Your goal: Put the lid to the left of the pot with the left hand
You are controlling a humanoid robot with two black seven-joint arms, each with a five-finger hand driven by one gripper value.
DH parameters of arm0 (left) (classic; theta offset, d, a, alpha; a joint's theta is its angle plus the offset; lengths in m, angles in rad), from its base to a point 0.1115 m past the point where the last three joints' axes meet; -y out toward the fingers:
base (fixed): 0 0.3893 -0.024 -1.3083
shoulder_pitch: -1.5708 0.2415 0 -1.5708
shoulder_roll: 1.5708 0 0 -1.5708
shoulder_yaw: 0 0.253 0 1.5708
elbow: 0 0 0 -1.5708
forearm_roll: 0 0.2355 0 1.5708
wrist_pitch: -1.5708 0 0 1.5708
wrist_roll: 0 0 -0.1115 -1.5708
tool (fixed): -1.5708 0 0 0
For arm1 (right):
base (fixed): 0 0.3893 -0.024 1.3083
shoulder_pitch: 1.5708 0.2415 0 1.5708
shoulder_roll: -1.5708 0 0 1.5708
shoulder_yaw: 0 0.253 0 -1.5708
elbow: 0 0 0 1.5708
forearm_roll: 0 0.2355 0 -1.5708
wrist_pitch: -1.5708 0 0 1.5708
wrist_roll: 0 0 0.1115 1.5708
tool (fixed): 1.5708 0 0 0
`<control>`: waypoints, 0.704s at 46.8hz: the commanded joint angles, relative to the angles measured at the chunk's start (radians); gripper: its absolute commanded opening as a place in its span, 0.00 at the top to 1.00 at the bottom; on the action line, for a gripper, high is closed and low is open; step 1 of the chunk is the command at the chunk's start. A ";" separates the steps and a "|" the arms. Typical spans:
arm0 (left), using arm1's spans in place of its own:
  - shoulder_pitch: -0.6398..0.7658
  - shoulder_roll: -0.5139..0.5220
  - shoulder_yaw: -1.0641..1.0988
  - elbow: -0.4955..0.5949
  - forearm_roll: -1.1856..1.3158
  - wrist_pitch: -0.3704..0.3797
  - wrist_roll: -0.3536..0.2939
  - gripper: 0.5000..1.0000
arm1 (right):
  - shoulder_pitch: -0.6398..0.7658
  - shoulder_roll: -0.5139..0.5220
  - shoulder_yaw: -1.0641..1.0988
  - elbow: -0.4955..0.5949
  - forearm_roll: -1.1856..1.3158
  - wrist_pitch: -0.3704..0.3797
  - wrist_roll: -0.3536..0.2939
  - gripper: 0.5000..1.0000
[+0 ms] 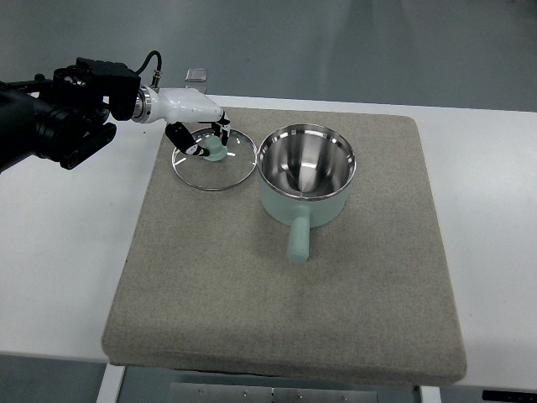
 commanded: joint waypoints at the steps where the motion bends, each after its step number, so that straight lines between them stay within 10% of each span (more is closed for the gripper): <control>1: -0.001 0.005 0.000 -0.007 0.001 -0.001 0.000 0.35 | 0.000 0.000 0.000 0.000 0.000 0.000 0.000 0.15; 8: -0.007 0.023 -0.004 -0.036 -0.002 -0.001 0.000 0.08 | 0.000 0.000 0.000 0.000 0.000 0.000 0.000 0.15; 33: -0.072 0.086 -0.167 -0.062 -0.022 -0.007 0.000 0.02 | 0.000 0.000 0.000 0.000 0.000 0.000 0.000 0.15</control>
